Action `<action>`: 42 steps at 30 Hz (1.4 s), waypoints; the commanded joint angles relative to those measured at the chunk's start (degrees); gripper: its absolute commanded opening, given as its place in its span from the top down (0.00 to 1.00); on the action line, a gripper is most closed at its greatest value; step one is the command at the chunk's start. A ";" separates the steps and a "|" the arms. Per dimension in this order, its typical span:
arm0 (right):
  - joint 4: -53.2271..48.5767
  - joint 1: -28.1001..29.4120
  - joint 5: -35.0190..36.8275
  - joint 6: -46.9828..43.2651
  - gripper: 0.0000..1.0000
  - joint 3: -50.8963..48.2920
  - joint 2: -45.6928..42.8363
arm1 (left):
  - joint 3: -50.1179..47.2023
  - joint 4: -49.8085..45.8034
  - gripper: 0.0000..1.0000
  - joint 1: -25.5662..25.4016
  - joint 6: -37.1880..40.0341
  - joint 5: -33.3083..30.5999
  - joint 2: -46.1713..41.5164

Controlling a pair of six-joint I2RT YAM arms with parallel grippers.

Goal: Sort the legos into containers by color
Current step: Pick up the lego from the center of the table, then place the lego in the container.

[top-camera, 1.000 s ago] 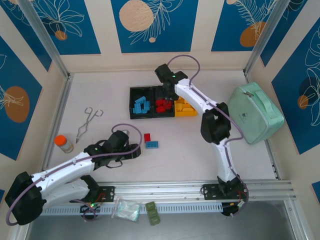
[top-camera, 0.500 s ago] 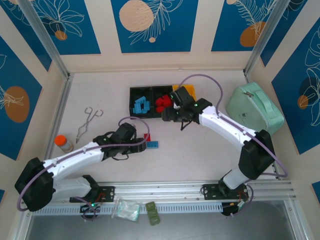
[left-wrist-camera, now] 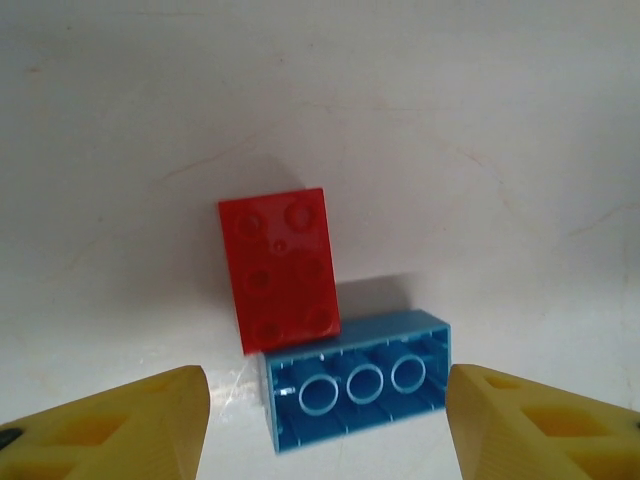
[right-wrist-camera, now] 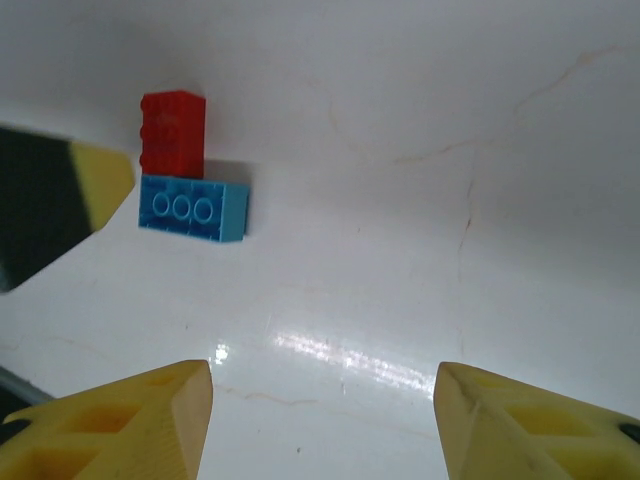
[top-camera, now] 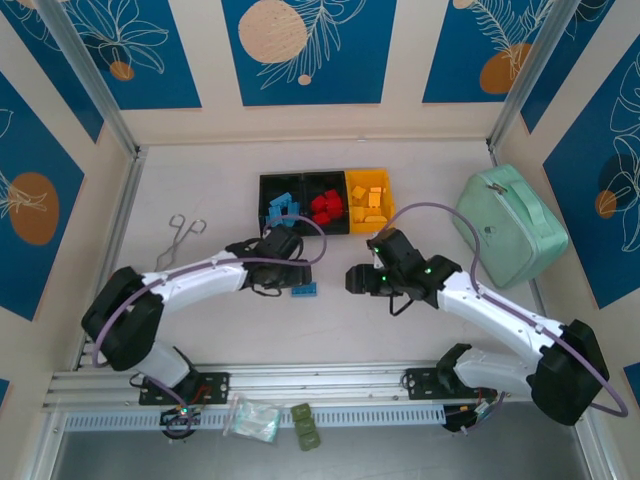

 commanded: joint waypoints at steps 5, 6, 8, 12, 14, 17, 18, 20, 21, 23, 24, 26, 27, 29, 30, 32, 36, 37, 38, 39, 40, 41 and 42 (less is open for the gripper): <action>2.72 2.04 -2.33 3.99 0.40 -4.08 -3.87 | 8.36 -6.85 0.36 0.37 2.99 -6.49 8.93; 2.77 2.22 -2.29 4.26 0.40 -4.32 -3.99 | 8.95 -7.31 0.36 0.36 3.26 -7.33 10.03; 2.78 2.41 -2.06 4.71 0.40 -4.79 -4.33 | 10.09 -7.99 0.37 0.45 3.75 -7.99 12.02; 2.90 2.53 -1.83 5.03 0.40 -5.11 -4.61 | 10.93 -7.59 0.45 0.43 4.05 -8.13 14.56; 2.86 2.59 -1.84 5.06 0.40 -5.10 -4.58 | 11.10 -7.50 0.51 0.50 4.15 -8.21 15.47; 3.04 2.68 -1.90 5.15 0.41 -5.19 -4.58 | 11.18 -7.32 0.63 0.42 4.47 -7.98 15.69; 3.10 2.68 -1.89 5.24 0.40 -5.20 -4.62 | 11.20 -7.42 0.66 0.46 4.66 -8.21 15.51; 3.36 2.77 -1.94 5.41 0.40 -5.45 -4.54 | 11.28 -7.50 0.69 0.43 5.16 -8.54 14.83; 3.57 2.84 -2.14 5.42 0.41 -5.61 -4.50 | 11.30 -7.58 0.71 0.41 5.53 -8.59 14.45; 3.99 3.03 -2.18 5.55 0.40 -5.85 -4.37 | 11.76 -7.99 0.72 0.43 6.33 -8.74 13.49; 4.09 3.18 -2.12 5.74 0.40 -5.84 -4.34 | 12.02 -8.18 0.74 0.47 6.74 -8.70 13.12; 4.15 3.45 -2.02 5.81 0.40 -5.90 -4.36 | 13.33 -9.18 0.75 0.44 7.75 -8.79 12.24; 4.13 3.54 -1.86 5.93 0.41 -5.79 -4.43 | 13.86 -9.53 0.75 0.49 8.24 -8.79 11.98; 4.09 3.82 -1.30 5.97 0.41 -5.64 -4.68 | 15.81 -10.49 0.75 0.50 9.26 -8.66 11.39; 4.10 3.83 -1.08 6.03 0.41 -5.61 -4.79 | 16.74 -10.85 0.75 0.55 9.65 -8.59 11.22; 4.12 3.92 -0.74 6.20 0.41 -5.57 -5.19 | 19.17 -11.77 0.75 0.59 10.57 -8.49 11.37; 4.13 3.90 -0.18 6.50 0.41 -5.89 -6.15 | 24.28 -13.48 0.75 0.90 12.35 -8.05 12.86; 4.17 3.92 -0.09 6.55 0.41 -5.90 -6.38 | 25.76 -13.87 0.75 1.05 12.79 -7.96 13.48; 4.01 3.92 0.16 6.54 0.41 -5.90 -6.73 | 27.31 -14.31 0.75 1.22 13.10 -7.96 14.20; 3.92 3.91 0.38 6.58 0.41 -5.89 -6.91 | 28.59 -14.60 0.75 1.37 13.54 -7.89 14.85; 3.74 3.93 0.73 6.72 0.41 -5.94 -7.32 | 30.29 -14.95 0.75 1.52 13.97 -7.72 15.61; 3.49 3.88 1.00 6.77 0.41 -6.06 -7.70 | 32.07 -15.34 0.75 1.71 14.52 -7.61 16.57; 3.33 3.91 1.27 6.82 0.41 -6.11 -8.02 | 33.58 -15.64 0.75 1.79 14.88 -7.60 17.48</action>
